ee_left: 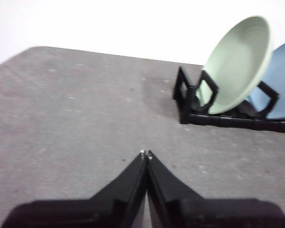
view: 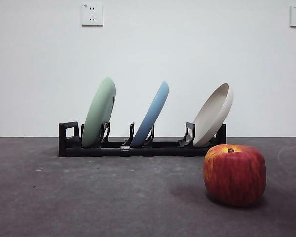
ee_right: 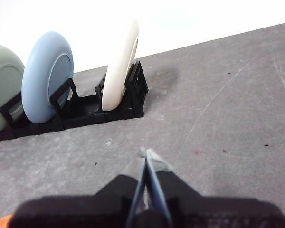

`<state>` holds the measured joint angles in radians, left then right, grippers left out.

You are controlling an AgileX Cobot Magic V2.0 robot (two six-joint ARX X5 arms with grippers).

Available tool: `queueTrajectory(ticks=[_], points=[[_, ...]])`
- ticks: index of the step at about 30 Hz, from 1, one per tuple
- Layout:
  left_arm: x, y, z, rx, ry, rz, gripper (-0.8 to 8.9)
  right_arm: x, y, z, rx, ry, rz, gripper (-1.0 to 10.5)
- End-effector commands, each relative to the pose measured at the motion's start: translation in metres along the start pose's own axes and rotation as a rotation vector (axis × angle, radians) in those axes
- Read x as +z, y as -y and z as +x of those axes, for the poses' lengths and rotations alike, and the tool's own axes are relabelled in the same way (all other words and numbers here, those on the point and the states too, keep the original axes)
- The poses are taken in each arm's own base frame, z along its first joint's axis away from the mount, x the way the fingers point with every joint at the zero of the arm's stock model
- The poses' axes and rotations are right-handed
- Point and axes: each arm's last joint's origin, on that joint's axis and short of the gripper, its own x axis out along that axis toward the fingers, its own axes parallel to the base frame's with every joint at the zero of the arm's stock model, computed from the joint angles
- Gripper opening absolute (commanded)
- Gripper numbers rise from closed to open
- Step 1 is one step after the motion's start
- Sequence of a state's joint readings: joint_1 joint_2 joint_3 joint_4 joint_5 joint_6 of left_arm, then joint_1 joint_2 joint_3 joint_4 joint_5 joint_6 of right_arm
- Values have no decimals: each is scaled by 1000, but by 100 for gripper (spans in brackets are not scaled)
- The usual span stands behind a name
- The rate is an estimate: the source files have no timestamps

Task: Take the green plate from the plate rack,put the plate on the table,take the apple from the table,put the apple in the plate

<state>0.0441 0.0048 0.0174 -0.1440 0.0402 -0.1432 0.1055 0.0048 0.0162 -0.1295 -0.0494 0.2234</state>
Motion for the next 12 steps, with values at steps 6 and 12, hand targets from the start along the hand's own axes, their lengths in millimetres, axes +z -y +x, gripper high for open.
queueTrajectory(ticks=[6,12], points=[[0,2,0,-63,-11,-62,-6,12,-3,-2,5,22,123,-16],[4,2,1,-57,-50,-120,-6,36,-8,-3,5,20,126,-16]])
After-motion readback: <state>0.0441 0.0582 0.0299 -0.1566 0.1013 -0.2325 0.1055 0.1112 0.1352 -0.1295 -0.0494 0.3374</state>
